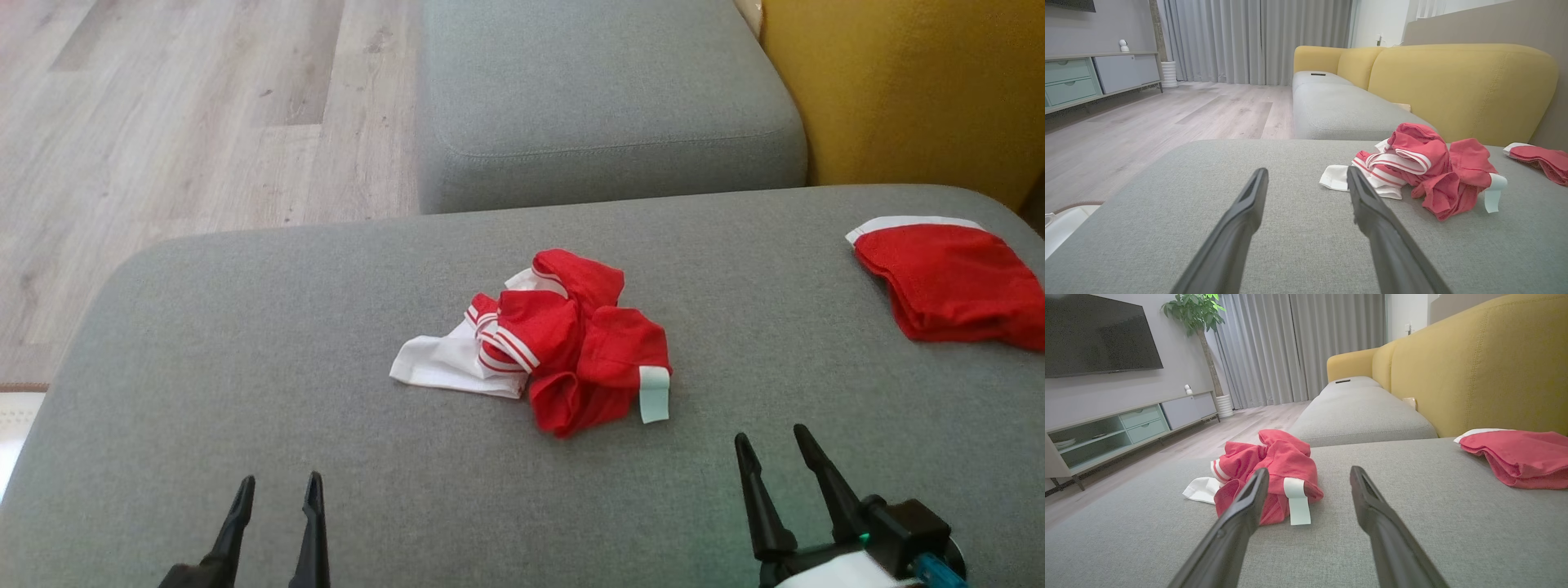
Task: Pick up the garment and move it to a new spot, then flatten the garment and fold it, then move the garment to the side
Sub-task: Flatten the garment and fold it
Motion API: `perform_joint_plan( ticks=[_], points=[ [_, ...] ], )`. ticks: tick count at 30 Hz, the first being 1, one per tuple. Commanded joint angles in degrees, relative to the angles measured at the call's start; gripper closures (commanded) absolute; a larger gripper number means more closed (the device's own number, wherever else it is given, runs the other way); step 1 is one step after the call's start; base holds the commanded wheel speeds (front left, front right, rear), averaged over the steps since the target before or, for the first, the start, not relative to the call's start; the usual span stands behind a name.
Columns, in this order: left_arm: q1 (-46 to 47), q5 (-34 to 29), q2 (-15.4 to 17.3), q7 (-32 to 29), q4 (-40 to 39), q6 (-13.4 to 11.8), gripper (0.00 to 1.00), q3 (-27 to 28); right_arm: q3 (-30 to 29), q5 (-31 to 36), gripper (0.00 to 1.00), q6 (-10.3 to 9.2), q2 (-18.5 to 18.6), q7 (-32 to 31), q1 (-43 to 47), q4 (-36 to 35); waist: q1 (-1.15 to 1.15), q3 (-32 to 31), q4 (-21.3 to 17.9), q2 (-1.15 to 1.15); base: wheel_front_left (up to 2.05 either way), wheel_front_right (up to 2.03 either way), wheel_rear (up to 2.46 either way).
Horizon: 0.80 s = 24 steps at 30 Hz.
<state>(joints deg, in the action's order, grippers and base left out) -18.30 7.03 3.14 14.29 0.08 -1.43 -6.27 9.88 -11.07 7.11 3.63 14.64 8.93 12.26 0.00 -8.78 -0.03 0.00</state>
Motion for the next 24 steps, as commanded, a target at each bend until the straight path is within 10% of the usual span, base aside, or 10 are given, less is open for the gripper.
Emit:
perform_joint_plan(
  ticks=[1,24],
  points=[
    [2.6,-0.6,-0.3,0.7,-1.7,0.0,0.0,2.2,1.2,0.5,0.0,0.37,-0.2,0.4,-2.3,-1.5,0.0,0.0,0.0,0.0,0.0,0.0,0.0],
    [3.8,-2.0,-0.3,0.7,-0.7,0.8,0.0,1.8,0.8,0.6,0.0,0.37,-0.3,0.4,-2.2,-2.7,0.0,2.1,0.6,0.0,0.0,0.0,0.0]
  ],
)
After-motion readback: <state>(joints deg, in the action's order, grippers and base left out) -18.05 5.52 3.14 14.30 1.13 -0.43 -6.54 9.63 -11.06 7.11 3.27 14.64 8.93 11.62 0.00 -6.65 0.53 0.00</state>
